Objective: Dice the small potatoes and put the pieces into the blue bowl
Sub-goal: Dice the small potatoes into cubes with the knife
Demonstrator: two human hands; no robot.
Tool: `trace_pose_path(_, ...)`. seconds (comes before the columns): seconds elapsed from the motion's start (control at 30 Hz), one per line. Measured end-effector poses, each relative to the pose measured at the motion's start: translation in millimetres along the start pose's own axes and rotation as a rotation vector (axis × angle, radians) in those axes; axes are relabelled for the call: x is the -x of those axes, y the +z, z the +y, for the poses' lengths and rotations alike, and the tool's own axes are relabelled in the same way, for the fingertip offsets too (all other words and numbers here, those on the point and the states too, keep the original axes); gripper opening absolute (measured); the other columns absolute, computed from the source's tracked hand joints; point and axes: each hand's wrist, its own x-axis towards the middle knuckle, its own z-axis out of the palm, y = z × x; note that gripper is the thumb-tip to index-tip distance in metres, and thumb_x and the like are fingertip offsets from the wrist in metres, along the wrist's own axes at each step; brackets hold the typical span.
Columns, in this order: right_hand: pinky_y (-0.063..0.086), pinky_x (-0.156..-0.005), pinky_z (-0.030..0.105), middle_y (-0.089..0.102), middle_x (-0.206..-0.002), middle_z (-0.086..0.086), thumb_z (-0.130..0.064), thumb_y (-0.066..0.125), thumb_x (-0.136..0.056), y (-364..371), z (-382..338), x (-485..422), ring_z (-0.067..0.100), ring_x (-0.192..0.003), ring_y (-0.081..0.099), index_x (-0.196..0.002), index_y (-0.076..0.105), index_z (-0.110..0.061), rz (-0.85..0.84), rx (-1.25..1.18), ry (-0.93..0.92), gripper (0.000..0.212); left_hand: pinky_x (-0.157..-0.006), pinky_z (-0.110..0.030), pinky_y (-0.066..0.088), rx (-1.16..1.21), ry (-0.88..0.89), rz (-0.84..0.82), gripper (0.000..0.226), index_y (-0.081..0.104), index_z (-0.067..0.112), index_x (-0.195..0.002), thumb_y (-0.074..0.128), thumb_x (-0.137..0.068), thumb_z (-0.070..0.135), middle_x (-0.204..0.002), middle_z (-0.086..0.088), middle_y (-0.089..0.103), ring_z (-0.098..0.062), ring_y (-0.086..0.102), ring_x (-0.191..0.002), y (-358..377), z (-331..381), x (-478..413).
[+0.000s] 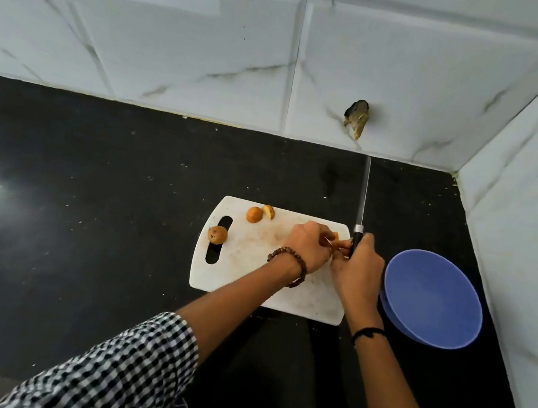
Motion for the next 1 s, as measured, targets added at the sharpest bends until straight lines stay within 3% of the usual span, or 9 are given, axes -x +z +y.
trace_pose_path(0.1, 0.043, -0.072, 0.024, 0.066, -0.108, 0.012, -0.018, 0.062, -0.099, -1, 8, -8, 0.017, -0.084, 0.058, -0.12, 0.05, -0.008, -0.031, 0.099, 0.013, 0.027, -0.093, -0.034, 0.054, 0.008, -0.026, -0.032, 0.032, 0.064, 0.01, -0.12, 0.063, -0.088, 0.007, -0.111, -0.008, 0.069, -0.019, 0.064, -0.103, 10, 5, -7)
trace_pose_path(0.23, 0.05, -0.081, 0.028, 0.061, -0.114, 0.012, -0.016, 0.065, -0.096, 1, 5, -7, 0.023, -0.101, 0.061, -0.12, 0.052, -0.008, 0.033, 0.126, -0.047, 0.029, -0.093, -0.03, 0.052, -0.062, 0.039, 0.012, 0.027, 0.066, 0.009, -0.115, 0.059, -0.09, 0.005, -0.11, -0.008, 0.069, -0.017, 0.064, -0.102, 1, 0, -6)
trace_pose_path(0.3, 0.052, -0.088, 0.032, 0.059, -0.117, 0.011, -0.017, 0.067, -0.095, 4, -2, -5, 0.024, -0.107, 0.06, -0.122, 0.053, -0.008, 0.043, 0.08, -0.083, 0.032, -0.091, -0.029, 0.052, -0.192, 0.091, 0.09, 0.026, 0.066, 0.012, -0.114, 0.057, -0.09, 0.007, -0.11, -0.006, 0.068, -0.017, 0.062, -0.102, -13, -9, -5)
trace_pose_path(0.43, 0.047, -0.083, 0.026, 0.055, -0.106, 0.0, -0.015, 0.068, -0.093, 14, -21, -4, 0.017, -0.104, 0.058, -0.11, 0.052, -0.015, -0.033, 0.033, -0.16, 0.023, -0.092, -0.033, 0.043, -0.596, 0.201, 0.313, 0.045, 0.054, 0.02, -0.13, 0.055, -0.088, 0.005, -0.123, -0.001, 0.057, -0.021, 0.047, -0.115, -46, -36, -10)
trace_pose_path(0.53, 0.053, -0.085, 0.033, 0.057, -0.1, -0.002, -0.014, 0.069, -0.093, 25, -32, -3, 0.019, -0.099, 0.061, -0.101, 0.048, -0.019, -0.096, 0.01, -0.185, 0.023, -0.1, -0.036, 0.036, -0.754, 0.147, 0.23, 0.053, 0.047, 0.024, -0.137, 0.053, -0.088, 0.005, -0.135, 0.0, 0.051, -0.023, 0.042, -0.125, -67, -50, -19)
trace_pose_path(0.63, 0.049, -0.081, 0.033, 0.062, -0.105, 0.001, -0.016, 0.067, -0.094, 33, -37, -3, 0.019, -0.1, 0.06, -0.104, 0.05, -0.017, -0.14, -0.008, -0.166, 0.019, -0.1, -0.036, 0.035, -0.845, 0.146, 0.146, 0.042, 0.058, 0.025, -0.124, 0.053, -0.088, 0.005, -0.123, 0.0, 0.059, -0.023, 0.049, -0.118, -79, -54, -24)
trace_pose_path(0.77, 0.034, -0.073, 0.025, 0.058, -0.1, 0.0, -0.019, 0.063, -0.097, 37, -34, 0, 0.013, -0.092, 0.05, -0.107, 0.053, -0.013, -0.153, 0.028, -0.171, 0.016, -0.101, -0.036, 0.036, -0.902, 0.22, 0.141, 0.034, 0.059, 0.023, -0.12, 0.057, -0.089, 0.009, -0.115, 0.001, 0.061, -0.021, 0.053, -0.112, -83, -57, -28)
trace_pose_path(0.9, 0.043, -0.074, 0.027, 0.059, -0.1, 0.001, -0.024, 0.065, -0.096, 39, -28, 2, 0.014, -0.091, 0.055, -0.104, 0.052, -0.016, -0.16, 0.013, -0.148, 0.017, -0.099, -0.034, 0.034, -0.909, 0.286, 0.162, 0.028, 0.06, 0.024, -0.119, 0.058, -0.092, 0.018, -0.111, 0.003, 0.062, -0.018, 0.053, -0.109, -80, -56, -29)
trace_pose_path(1.0, 0.052, -0.078, 0.031, 0.059, -0.098, 0.002, -0.027, 0.065, -0.096, 36, -24, 5, 0.018, -0.092, 0.06, -0.101, 0.053, -0.017, -0.156, -0.028, -0.116, 0.017, -0.094, -0.032, 0.036, -0.765, 0.324, 0.186, 0.025, 0.061, 0.024, -0.118, 0.052, -0.096, 0.03, -0.108, 0.003, 0.063, -0.018, 0.054, -0.105, -72, -51, -19)
